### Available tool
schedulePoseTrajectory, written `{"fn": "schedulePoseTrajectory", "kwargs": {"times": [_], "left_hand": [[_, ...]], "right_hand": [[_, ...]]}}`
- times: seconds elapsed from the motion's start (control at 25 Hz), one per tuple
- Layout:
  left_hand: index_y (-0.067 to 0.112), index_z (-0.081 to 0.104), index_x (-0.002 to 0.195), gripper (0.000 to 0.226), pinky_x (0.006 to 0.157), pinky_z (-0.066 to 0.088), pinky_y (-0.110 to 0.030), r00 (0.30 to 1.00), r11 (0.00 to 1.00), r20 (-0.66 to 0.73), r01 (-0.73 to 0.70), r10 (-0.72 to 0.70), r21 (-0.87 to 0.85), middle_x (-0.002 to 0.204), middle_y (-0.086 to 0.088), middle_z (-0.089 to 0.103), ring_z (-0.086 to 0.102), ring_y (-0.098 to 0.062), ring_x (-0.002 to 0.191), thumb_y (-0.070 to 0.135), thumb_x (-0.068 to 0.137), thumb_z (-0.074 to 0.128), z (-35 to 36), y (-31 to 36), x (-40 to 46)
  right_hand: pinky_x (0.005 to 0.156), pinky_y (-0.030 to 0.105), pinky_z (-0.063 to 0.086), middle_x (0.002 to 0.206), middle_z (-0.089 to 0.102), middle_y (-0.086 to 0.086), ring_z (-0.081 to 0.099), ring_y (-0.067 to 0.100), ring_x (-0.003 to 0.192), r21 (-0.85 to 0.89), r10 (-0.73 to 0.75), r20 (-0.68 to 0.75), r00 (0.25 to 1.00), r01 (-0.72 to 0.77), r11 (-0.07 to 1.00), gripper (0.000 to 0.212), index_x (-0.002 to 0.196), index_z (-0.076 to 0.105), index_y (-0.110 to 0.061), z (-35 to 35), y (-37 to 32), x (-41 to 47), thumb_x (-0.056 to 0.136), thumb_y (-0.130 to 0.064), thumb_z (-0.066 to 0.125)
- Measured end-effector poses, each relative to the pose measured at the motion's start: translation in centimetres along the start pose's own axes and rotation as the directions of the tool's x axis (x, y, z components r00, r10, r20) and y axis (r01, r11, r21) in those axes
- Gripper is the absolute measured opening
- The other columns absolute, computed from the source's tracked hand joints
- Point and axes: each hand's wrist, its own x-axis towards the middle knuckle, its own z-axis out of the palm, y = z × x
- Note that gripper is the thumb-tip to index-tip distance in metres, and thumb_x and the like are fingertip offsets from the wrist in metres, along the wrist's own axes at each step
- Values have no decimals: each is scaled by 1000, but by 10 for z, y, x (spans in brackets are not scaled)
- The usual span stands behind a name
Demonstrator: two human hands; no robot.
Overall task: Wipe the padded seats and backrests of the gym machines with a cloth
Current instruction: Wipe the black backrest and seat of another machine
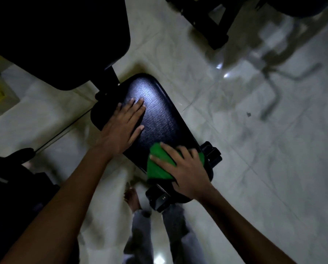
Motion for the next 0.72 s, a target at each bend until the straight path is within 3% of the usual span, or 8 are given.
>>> {"fn": "schedulePoseTrajectory", "kwargs": {"times": [0.12, 0.24, 0.36, 0.48, 0.6, 0.72], "left_hand": [[2, 40, 141, 59, 111, 23, -51, 999, 998, 5, 43, -43, -44, 152, -13, 33, 30, -32, 139, 36, 93, 30, 0, 9, 1], [3, 41, 141, 61, 112, 20, -50, 996, 991, 4, 87, -87, -105, 153, -11, 32, 27, -30, 141, 37, 92, 30, -2, 12, 1], [3, 40, 141, 60, 112, 20, -51, 993, 987, -7, 114, -116, -113, 153, -10, 30, 25, -28, 142, 36, 92, 30, 0, 15, 0], [3, 37, 143, 59, 113, 17, -52, 987, 982, -30, 154, -158, -113, 155, -10, 27, 21, -27, 143, 33, 92, 28, 5, 23, -1], [4, 34, 144, 60, 114, 12, -51, 974, 965, -51, 211, -221, -159, 156, -9, 24, 17, -26, 144, 31, 91, 27, 10, 30, -2], [4, 33, 145, 60, 114, 10, -51, 962, 949, -61, 249, -265, -193, 156, -8, 23, 16, -27, 145, 30, 91, 27, 12, 37, -1]], "right_hand": [[79, 38, 33, 147, 40, 7, 41, 29, 105, 0, 36, -23, 999, -36, 999, 88, 138, 44, -37, -7, 11, 31, 54, -32, 69], [80, 38, 31, 150, 36, 6, 41, 28, 105, 14, 25, 19, 999, -26, 1000, 94, 140, 40, -38, 5, 13, -17, 50, -31, 68], [77, 38, 40, 150, 37, 7, 44, 26, 102, 48, 2, 62, 998, -5, 999, 98, 141, 39, -38, 15, 26, -76, 48, -32, 70], [75, 37, 41, 145, 43, 8, 45, 27, 100, 7, -33, 20, 999, 33, 999, 100, 139, 40, -37, 11, 43, -64, 43, -34, 71], [73, 35, 38, 140, 47, 7, 44, 27, 98, 67, 107, -101, 989, -101, 993, 88, 136, 42, -38, 1, 46, -9, 51, -39, 64], [73, 34, 33, 141, 45, 5, 45, 26, 98, 156, 240, -124, 963, -220, 963, 70, 135, 45, -39, -2, 52, 13, 66, -49, 54]]}}
